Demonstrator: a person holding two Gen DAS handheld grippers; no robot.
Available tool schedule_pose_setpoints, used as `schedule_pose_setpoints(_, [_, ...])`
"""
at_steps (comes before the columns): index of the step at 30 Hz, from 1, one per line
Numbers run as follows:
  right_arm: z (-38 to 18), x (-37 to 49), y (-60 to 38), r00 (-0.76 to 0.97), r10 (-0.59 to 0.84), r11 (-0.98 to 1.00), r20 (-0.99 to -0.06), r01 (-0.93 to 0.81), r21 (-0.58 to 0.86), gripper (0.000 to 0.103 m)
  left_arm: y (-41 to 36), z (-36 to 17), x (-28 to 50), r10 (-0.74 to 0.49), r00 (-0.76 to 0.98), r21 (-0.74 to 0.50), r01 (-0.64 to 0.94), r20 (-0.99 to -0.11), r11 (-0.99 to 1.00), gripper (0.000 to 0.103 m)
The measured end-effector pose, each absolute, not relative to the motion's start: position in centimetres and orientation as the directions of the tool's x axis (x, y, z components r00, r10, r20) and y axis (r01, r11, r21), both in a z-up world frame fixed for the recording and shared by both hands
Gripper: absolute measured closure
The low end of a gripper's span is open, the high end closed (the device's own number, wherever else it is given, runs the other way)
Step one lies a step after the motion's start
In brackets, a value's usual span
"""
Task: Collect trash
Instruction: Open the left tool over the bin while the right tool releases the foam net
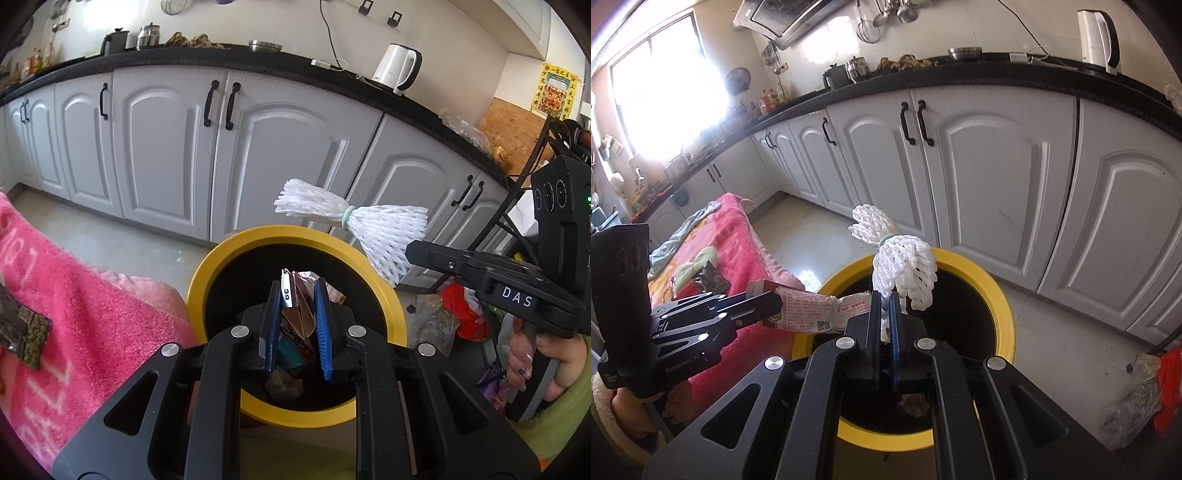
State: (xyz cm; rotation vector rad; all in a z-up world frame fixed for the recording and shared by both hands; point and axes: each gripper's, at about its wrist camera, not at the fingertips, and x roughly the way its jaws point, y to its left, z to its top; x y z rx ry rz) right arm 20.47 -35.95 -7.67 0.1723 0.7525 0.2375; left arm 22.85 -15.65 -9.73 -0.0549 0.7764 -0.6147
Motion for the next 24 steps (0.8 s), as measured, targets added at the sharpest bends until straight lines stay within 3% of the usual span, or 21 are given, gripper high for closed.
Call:
schedule_pose_setpoints(7, [-8.6,21.2,-36.0,0.682,0.273,0.959,-0.678,-0.141,0.245,0.097,-16.0,-10.5,23.3,-0.539,0.529,-0.277,0.495,-0.655,0.823,0.090])
schedule_pose_setpoints(9, [-8.8,21.3,-36.0,0.677,0.266,0.961,-0.686,-0.133,0.242,0.093,-15.9,-10.7,23.3,-0.535,0.525,-0.277,0.492,-0.662,0.825,0.084])
schedule_pose_setpoints(11, [-9.0,21.4,-36.1,0.677,0.253,0.964,-0.691,-0.120,0.236,0.081,-15.8,-10.8,23.4,-0.533,0.522,-0.281,0.486,-0.666,0.828,0.068])
schedule_pose_setpoints(13, [-9.0,21.3,-36.3,0.678,0.247,0.965,-0.692,-0.111,0.236,0.071,-15.6,-10.8,23.4,-0.529,0.525,-0.281,0.481,-0.667,0.831,0.065])
schedule_pose_setpoints(20, [-8.3,21.0,-36.1,0.692,0.243,0.968,-0.679,-0.123,0.221,0.070,-14.4,-10.0,22.9,-0.513,0.552,-0.277,0.456,-0.657,0.846,0.049])
schedule_pose_setpoints(24, [-7.6,20.7,-35.6,0.705,0.250,0.966,-0.663,-0.141,0.215,0.063,-13.3,-9.2,22.7,-0.498,0.579,-0.275,0.432,-0.646,0.859,0.038])
